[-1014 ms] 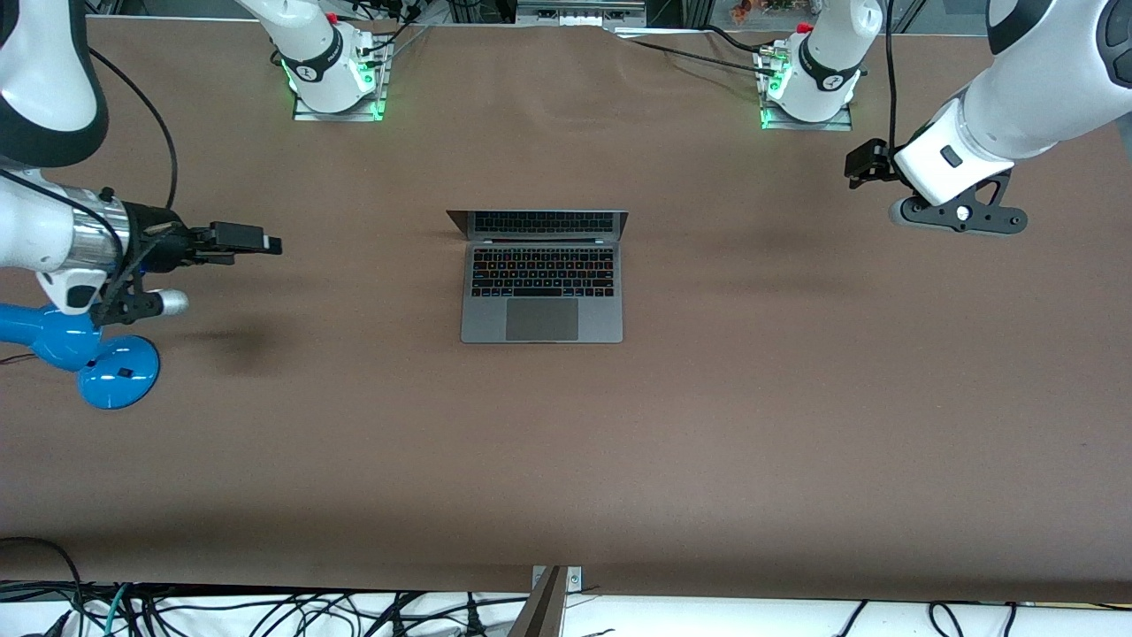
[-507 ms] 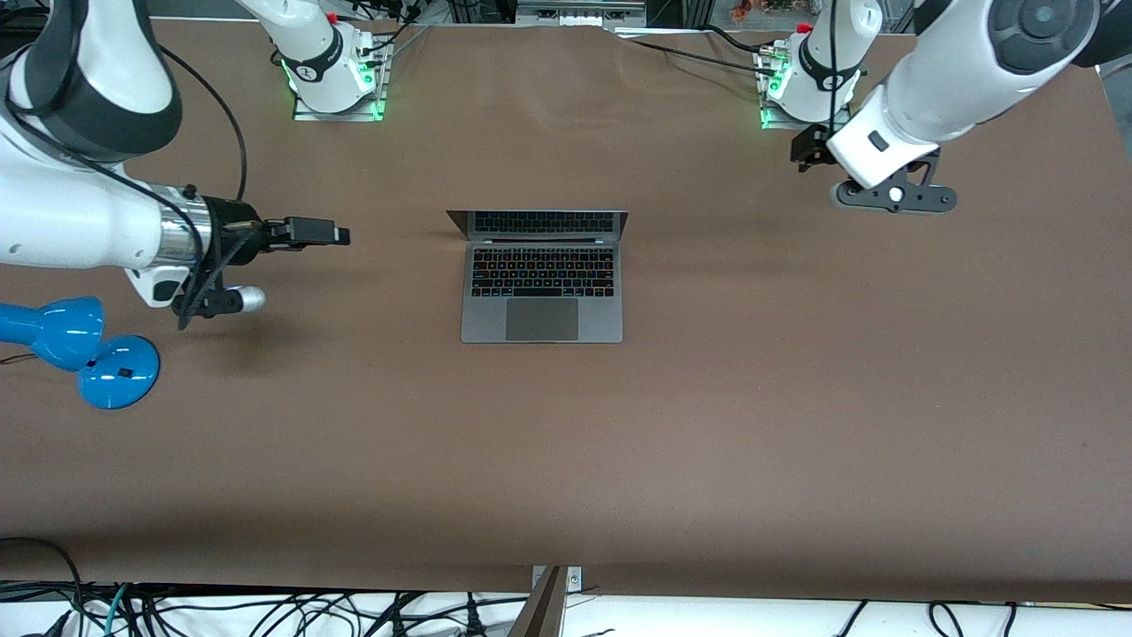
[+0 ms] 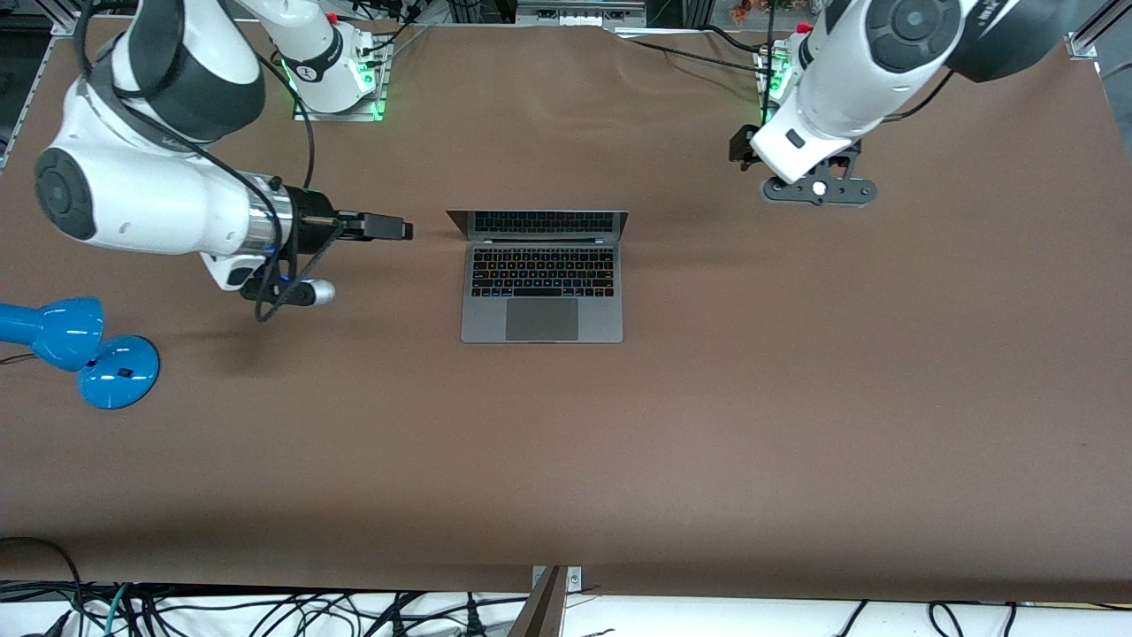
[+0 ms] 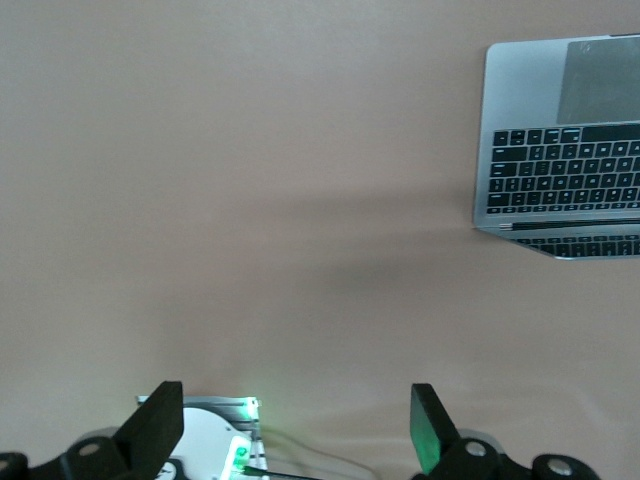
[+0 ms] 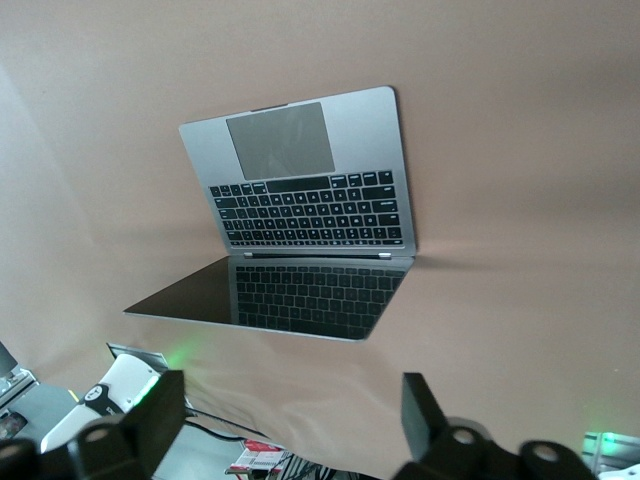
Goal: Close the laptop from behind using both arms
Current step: 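Swing the right gripper toward the laptop while the left gripper approaches, then lower both grippers behind the laptop screen's back edge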
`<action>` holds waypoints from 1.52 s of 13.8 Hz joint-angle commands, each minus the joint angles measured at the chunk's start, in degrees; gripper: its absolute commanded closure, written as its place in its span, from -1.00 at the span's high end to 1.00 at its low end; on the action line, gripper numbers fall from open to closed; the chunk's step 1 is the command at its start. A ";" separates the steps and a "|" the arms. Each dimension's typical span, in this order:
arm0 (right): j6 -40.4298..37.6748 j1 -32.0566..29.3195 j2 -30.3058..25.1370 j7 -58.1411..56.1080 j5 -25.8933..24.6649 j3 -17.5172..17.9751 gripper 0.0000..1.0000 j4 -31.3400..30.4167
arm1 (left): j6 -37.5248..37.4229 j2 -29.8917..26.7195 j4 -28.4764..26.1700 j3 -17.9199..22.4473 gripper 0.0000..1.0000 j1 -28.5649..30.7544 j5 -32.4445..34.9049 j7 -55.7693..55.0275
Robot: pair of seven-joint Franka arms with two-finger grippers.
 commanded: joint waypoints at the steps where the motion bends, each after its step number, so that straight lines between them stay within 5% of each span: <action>1: 1.71 1.37 -0.50 3.38 -0.20 0.34 0.62 -1.77 | 3.22 1.74 -0.42 -3.63 1.00 0.27 -1.76 -6.10; 7: 2.59 6.48 0.37 12.88 -3.71 0.43 0.08 -1.77 | 9.72 5.44 -1.47 -11.10 0.89 -0.17 -3.17 -18.66; 10: 2.25 7.71 1.16 12.88 -3.80 0.43 -0.47 -1.77 | 13.94 6.58 -3.58 -14.97 0.51 -0.44 -3.35 -24.30; 12: 1.80 8.93 1.87 12.79 -3.89 0.43 -0.78 -1.77 | 14.57 7.90 -3.67 -16.21 -0.03 -0.61 -3.44 -26.07; 17: 0.31 11.84 4.68 12.44 -4.41 0.43 -0.90 -2.03 | 16.41 11.50 -3.67 -16.22 -0.92 -3.07 -3.09 -27.74; 21: -0.57 14.04 6.88 12.09 -6.26 0.43 -0.90 -2.39 | 17.38 15.36 -3.15 -16.22 -1.00 -3.77 0.94 -25.29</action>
